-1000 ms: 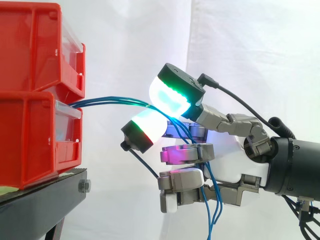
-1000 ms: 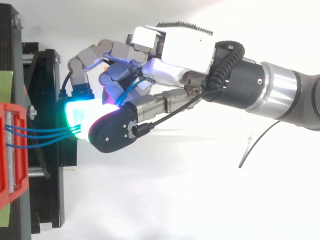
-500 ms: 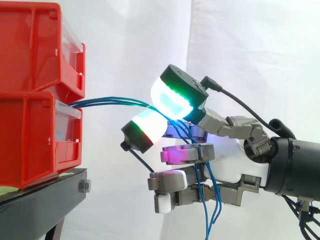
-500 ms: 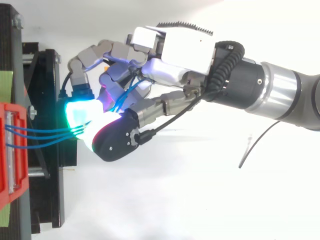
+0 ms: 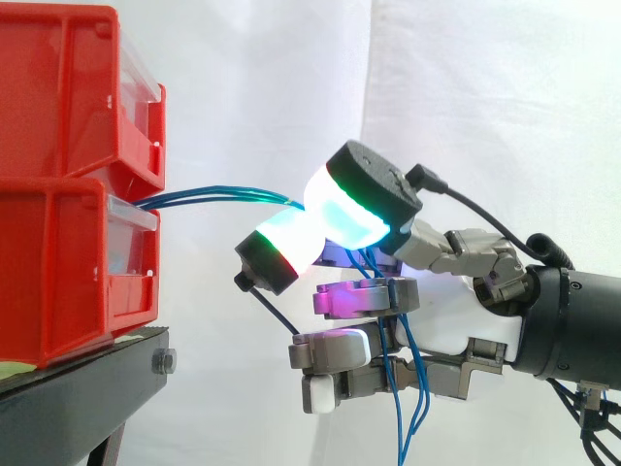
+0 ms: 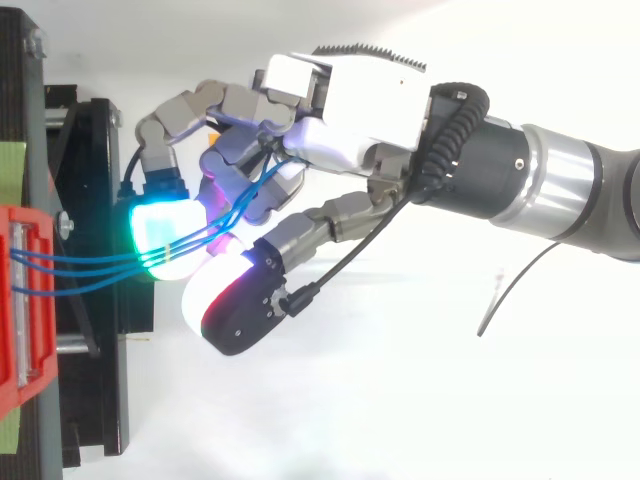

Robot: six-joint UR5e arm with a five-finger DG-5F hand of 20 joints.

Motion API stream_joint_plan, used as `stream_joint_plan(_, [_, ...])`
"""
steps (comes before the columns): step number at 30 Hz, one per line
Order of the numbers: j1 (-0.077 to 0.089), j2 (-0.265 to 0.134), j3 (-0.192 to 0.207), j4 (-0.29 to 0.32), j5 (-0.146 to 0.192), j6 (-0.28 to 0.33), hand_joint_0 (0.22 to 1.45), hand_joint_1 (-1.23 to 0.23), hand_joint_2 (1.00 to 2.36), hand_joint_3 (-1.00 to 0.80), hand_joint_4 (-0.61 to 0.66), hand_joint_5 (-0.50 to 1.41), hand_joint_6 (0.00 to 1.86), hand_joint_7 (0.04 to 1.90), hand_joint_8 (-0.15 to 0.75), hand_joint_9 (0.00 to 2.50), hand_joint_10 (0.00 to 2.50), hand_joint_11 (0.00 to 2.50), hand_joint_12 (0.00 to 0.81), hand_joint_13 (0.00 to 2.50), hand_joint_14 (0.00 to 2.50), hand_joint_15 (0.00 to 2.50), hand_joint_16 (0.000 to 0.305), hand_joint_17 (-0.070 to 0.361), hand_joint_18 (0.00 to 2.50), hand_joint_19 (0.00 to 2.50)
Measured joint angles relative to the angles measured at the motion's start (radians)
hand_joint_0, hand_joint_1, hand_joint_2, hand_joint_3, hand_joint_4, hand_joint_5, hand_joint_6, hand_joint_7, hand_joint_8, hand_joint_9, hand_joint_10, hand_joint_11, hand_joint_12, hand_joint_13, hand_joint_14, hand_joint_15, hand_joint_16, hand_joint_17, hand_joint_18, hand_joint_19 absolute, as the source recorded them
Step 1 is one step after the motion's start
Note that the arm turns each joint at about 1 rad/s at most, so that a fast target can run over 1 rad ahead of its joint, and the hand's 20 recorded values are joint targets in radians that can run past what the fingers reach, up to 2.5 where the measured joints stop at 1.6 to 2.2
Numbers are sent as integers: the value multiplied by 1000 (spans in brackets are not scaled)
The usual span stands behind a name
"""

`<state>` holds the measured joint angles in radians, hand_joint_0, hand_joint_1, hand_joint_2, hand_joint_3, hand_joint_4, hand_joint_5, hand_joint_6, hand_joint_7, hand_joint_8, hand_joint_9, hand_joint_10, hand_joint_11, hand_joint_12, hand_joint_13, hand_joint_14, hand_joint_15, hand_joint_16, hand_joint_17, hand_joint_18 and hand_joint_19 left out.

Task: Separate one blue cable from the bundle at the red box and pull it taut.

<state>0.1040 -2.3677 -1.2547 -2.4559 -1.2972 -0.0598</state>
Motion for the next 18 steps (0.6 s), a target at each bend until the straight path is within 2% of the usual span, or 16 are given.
stream_joint_plan(2, [0, 0, 0, 0, 0, 0, 446, -748, 1000, -500, 10, -195, 879, 1074, 296, 932, 1749, 1891, 434, 1145, 16, 1585, 60, 135, 905, 872])
stream_joint_plan(4, [0, 0, 0, 0, 0, 0, 473, -684, 1000, -500, -3, -193, 872, 1105, 288, 956, 1679, 1938, 409, 1140, 17, 1582, 58, 131, 897, 893])
stream_joint_plan(8, [0, 0, 0, 0, 1, 0, 611, -595, 1000, -500, -38, -184, 860, 1171, 243, 1024, 1476, 2105, 355, 1154, 21, 1599, 50, 113, 859, 934])
stream_joint_plan(10, [0, 0, 0, 0, 1, 0, 641, -633, 1000, -490, -58, -181, 861, 1184, 243, 1029, 1463, 2123, 354, 1159, 21, 1608, 50, 112, 862, 934])
stream_joint_plan(15, [0, 0, 0, 0, 1, 0, 644, -754, 1020, -203, -53, -185, 862, 1300, 247, 1028, 1462, 2158, 357, 1160, 20, 1605, 50, 114, 866, 926])
stream_joint_plan(18, [0, 0, 0, 0, 0, 0, 674, -813, 1021, -186, -79, -191, 879, 1309, 255, 1005, 1481, 2166, 363, 1133, 22, 1616, 51, 115, 859, 906])
